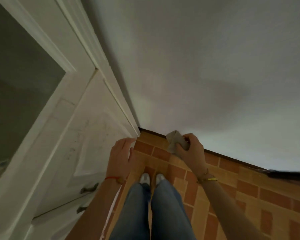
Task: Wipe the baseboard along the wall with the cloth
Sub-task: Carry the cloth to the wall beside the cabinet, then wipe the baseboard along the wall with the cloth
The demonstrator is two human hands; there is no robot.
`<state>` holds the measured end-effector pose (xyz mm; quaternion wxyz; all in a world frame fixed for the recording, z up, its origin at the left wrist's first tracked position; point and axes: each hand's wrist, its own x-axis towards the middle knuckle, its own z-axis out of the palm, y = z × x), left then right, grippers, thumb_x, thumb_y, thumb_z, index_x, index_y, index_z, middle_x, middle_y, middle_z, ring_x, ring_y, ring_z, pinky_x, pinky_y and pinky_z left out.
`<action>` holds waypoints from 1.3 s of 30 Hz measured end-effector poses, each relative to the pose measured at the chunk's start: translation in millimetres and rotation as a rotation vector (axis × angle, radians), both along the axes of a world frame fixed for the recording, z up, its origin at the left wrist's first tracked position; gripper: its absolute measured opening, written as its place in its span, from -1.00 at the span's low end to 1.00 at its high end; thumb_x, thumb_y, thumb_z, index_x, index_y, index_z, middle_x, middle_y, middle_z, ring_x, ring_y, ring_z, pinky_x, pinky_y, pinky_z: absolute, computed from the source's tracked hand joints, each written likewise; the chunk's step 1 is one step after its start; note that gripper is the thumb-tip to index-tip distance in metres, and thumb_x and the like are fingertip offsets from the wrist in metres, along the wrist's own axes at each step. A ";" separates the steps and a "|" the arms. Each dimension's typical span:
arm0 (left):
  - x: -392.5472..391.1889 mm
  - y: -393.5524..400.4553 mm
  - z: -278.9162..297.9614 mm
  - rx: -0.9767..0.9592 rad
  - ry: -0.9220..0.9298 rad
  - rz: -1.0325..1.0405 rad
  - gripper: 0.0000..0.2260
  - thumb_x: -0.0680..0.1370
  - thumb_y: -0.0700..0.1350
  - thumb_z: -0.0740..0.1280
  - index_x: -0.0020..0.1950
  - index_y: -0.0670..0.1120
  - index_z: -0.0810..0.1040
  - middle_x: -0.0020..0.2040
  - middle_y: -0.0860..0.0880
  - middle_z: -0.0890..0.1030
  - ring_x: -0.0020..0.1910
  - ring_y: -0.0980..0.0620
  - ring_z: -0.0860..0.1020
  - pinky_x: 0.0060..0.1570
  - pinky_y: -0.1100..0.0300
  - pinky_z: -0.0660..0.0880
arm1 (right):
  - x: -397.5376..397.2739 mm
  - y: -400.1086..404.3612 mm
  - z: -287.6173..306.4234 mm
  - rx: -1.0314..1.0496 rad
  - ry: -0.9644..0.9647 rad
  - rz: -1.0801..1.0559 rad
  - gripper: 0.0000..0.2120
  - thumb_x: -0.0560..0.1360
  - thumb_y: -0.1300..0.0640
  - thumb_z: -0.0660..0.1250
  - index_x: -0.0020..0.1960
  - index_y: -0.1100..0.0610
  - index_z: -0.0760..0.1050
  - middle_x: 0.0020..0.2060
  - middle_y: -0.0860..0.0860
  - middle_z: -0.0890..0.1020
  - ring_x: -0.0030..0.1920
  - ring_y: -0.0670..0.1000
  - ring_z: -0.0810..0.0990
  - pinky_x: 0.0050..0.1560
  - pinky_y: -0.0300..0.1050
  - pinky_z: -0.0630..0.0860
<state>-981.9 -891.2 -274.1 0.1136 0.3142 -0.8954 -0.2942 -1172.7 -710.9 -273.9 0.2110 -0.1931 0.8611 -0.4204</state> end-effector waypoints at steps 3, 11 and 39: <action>-13.3 -18.4 -64.8 0.017 -0.036 -0.058 -0.66 0.63 -0.10 0.12 0.33 -0.12 0.54 0.21 -0.11 0.59 0.19 -0.02 0.51 0.27 0.15 0.39 | -5.6 -11.5 -58.2 0.028 -0.026 -0.048 -0.82 0.43 0.11 0.42 -0.07 0.08 0.43 -0.23 -0.03 0.50 -0.30 -0.13 0.45 -0.37 -0.37 0.36; -37.8 -51.5 -274.0 0.053 -0.125 -0.096 -0.67 0.61 -0.15 0.17 0.33 -0.16 0.55 0.21 -0.17 0.60 0.18 -0.13 0.54 0.22 -0.02 0.47 | -15.5 -44.5 -265.9 0.111 -0.118 -0.030 -0.82 0.42 0.09 0.40 -0.05 0.04 0.43 -0.21 -0.02 0.52 -0.27 -0.07 0.48 -0.35 -0.33 0.32; -49.8 -98.7 -779.7 -0.131 -0.159 -0.113 -0.59 0.58 -0.06 0.14 0.41 -0.11 0.42 0.38 -0.18 0.47 0.34 -0.15 0.40 0.24 -0.21 0.49 | -32.4 -159.0 -732.8 0.199 0.470 0.345 -0.45 0.42 0.06 0.37 0.37 0.11 0.32 0.26 0.12 0.38 0.23 0.13 0.32 0.17 -0.01 0.39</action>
